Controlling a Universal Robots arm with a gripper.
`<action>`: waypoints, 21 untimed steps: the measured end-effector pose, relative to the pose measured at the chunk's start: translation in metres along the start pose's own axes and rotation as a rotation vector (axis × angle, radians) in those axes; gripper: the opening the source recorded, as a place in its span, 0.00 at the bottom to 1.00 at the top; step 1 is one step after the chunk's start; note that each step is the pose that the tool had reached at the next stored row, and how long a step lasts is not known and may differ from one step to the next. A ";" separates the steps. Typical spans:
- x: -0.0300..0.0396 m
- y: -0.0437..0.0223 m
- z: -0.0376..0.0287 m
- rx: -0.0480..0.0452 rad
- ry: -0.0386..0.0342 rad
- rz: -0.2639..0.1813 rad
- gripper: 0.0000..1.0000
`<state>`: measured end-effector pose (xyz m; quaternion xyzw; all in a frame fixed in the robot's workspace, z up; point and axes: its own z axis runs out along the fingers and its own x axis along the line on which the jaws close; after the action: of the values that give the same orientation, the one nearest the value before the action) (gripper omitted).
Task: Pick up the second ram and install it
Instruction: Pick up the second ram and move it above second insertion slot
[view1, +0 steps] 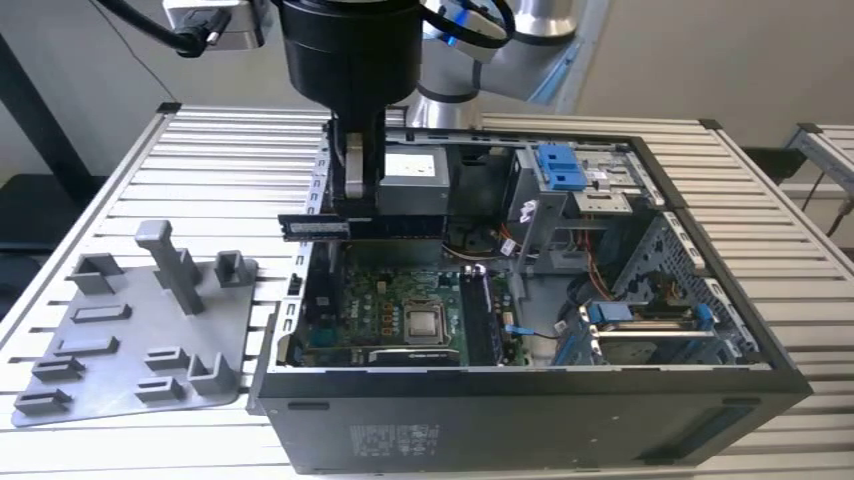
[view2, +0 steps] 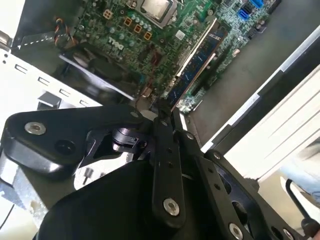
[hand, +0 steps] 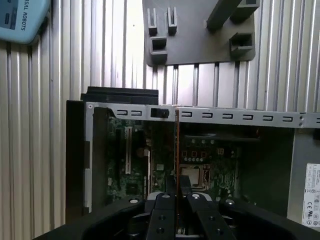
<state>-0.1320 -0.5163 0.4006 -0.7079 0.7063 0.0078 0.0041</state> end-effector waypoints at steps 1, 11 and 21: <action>0.0000 -0.0004 0.0001 0.0002 -0.0001 0.009 0.15; -0.0003 -0.0065 0.0003 0.0015 -0.0004 0.084 0.15; -0.0013 -0.0250 0.0002 0.0019 -0.0006 0.113 0.15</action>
<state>-0.1071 -0.5149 0.4003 -0.6669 0.7451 0.0075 0.0046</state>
